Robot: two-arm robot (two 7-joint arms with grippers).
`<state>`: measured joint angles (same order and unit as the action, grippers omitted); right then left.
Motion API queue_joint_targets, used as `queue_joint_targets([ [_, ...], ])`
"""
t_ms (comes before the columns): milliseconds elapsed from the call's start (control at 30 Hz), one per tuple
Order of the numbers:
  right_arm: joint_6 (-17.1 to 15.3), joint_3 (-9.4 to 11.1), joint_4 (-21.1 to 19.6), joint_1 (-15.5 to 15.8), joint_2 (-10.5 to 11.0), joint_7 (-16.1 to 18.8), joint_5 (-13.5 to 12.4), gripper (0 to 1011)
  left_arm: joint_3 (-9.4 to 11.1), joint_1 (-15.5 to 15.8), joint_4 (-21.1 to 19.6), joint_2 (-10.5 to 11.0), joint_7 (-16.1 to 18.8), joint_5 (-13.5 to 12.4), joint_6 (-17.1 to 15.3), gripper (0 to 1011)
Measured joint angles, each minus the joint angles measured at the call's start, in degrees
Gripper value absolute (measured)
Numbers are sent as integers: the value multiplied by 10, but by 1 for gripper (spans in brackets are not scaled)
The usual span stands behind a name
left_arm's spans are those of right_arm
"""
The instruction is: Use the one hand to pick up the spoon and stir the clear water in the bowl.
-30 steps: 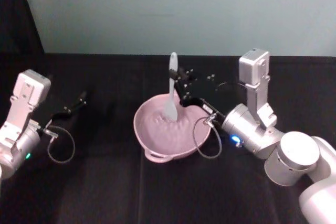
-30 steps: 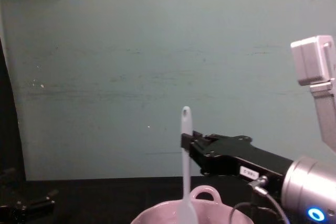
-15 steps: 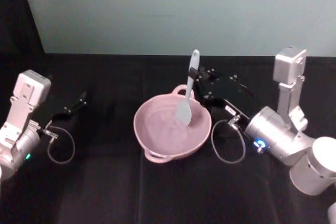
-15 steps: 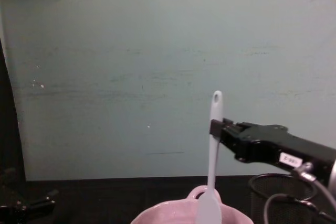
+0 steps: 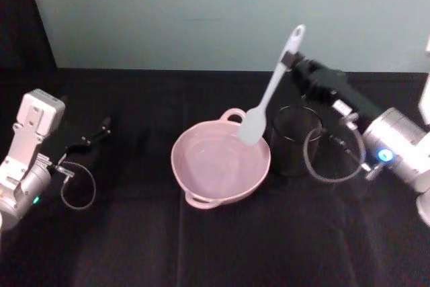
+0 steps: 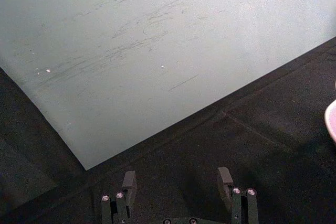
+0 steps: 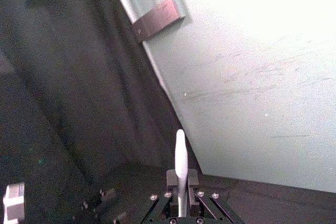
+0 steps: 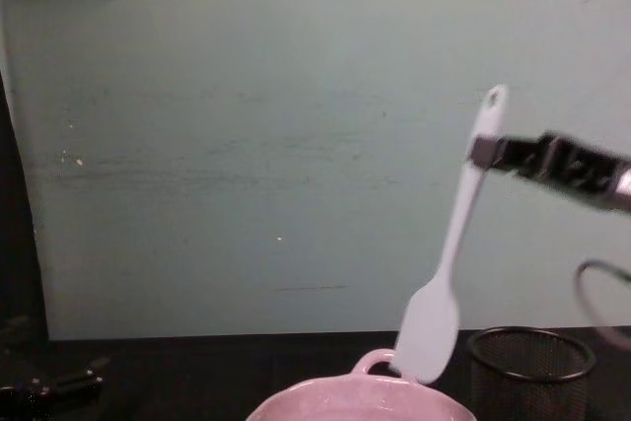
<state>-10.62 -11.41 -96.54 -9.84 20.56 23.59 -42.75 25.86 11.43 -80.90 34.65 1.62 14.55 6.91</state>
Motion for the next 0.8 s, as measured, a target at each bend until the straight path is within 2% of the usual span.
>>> queue_joint_targets([
  [100,-19,23,-13,2,8,-10,-29,109,0,0,0,0,0,0,0,1011],
  [200,-26,41,-15,2,14,-17,-47,109,0,0,0,0,0,0,0,1011],
  [300,-24,59,3,-3,23,-20,-65,109,0,0,0,0,0,0,0,1011],
  [567,4,63,61,-16,33,-11,-73,109,0,0,0,0,0,0,0,1011],
  [800,29,45,119,-32,31,9,-76,109,0,0,0,0,0,0,0,1011],
])
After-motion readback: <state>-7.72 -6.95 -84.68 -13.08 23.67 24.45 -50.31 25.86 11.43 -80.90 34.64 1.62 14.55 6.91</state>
